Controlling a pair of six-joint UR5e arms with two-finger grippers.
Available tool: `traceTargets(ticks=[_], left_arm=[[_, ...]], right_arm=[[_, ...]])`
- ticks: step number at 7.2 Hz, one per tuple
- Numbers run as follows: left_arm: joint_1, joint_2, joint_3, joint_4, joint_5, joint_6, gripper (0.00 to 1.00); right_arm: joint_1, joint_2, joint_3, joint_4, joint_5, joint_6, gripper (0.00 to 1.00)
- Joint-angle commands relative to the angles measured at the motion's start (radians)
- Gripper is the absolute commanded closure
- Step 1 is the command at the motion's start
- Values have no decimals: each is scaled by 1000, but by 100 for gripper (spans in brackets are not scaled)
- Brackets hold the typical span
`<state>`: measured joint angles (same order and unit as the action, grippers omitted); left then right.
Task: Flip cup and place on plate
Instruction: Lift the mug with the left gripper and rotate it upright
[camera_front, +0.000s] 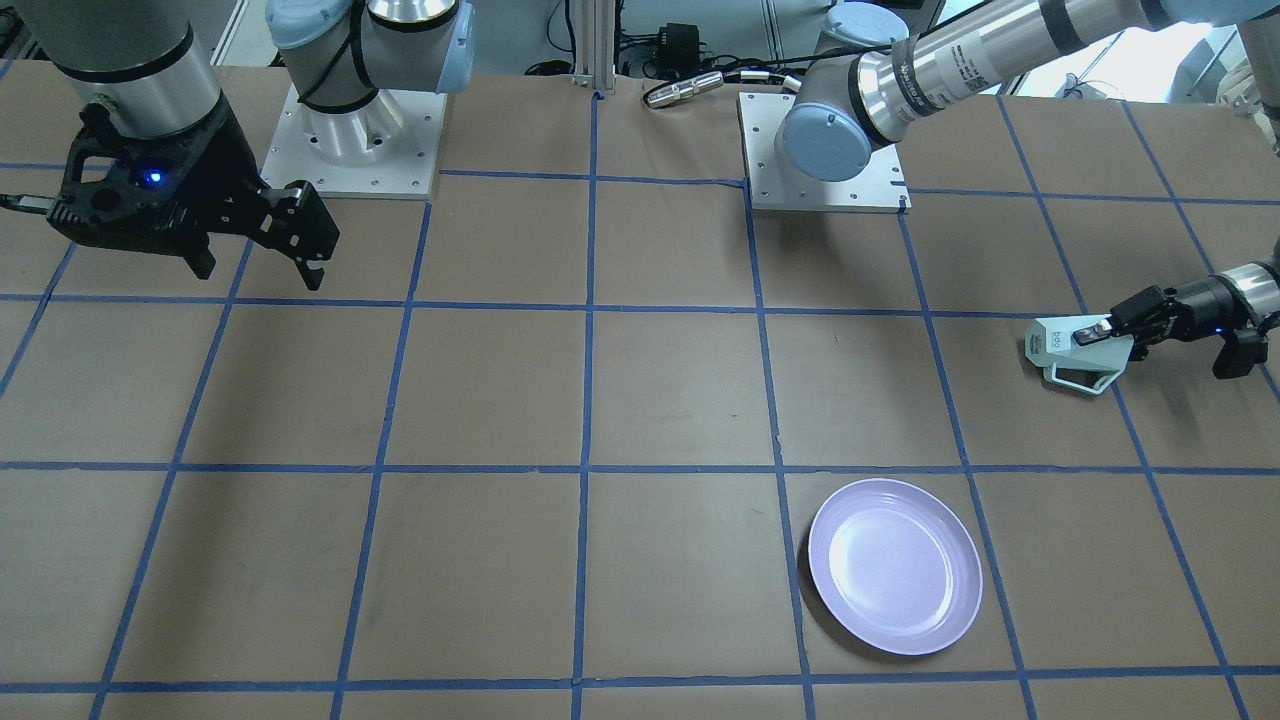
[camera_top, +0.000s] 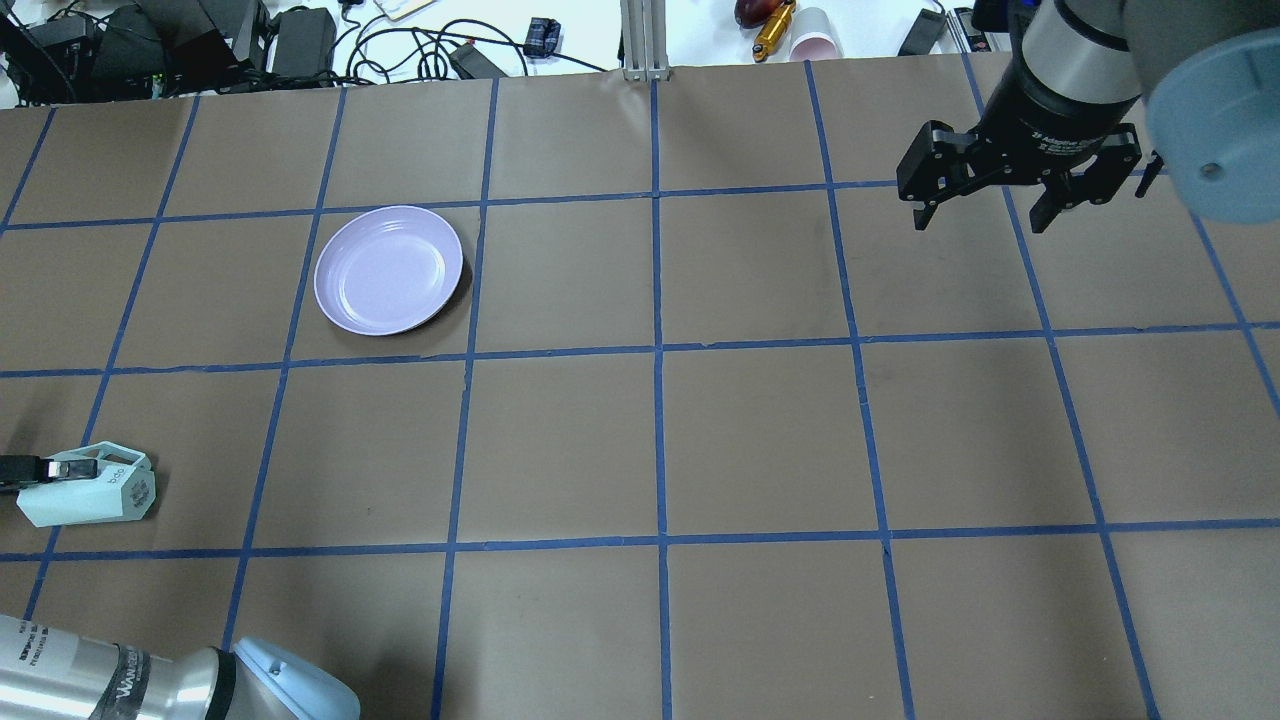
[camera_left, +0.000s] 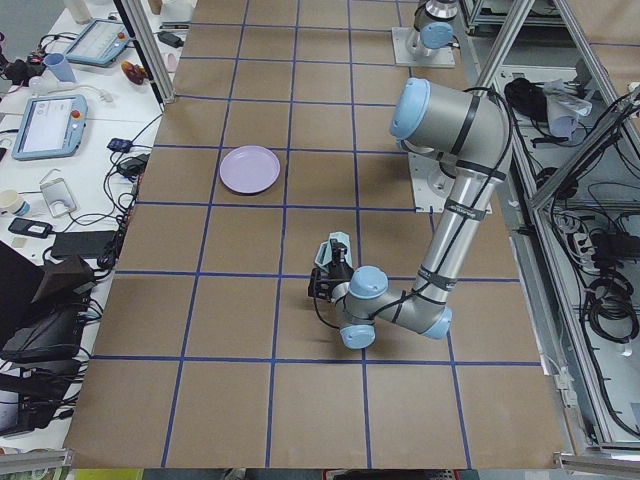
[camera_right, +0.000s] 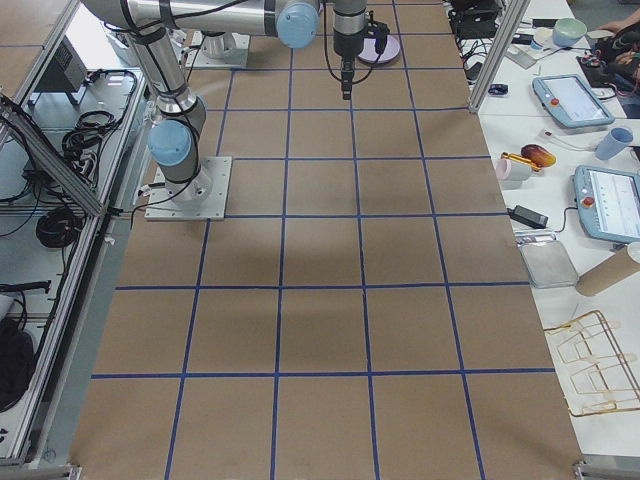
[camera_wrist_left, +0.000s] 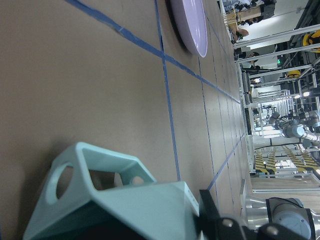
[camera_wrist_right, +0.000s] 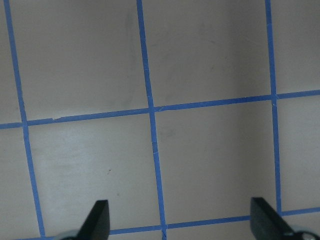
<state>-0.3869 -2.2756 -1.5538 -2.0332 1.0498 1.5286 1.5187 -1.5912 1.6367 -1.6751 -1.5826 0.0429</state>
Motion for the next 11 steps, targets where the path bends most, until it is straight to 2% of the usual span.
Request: traceTargets(ticks=[1, 8, 11], left_arm=[[-1, 10, 0, -2, -2, -4, 100], [-43, 137, 1, -47, -31, -111, 100], [-116, 231, -2, -33, -33, -139, 100]], right_arm=[[0, 0, 0, 0, -1, 0, 0], [0, 0, 0, 0, -1, 0, 0], [0, 0, 0, 0, -1, 0, 0]])
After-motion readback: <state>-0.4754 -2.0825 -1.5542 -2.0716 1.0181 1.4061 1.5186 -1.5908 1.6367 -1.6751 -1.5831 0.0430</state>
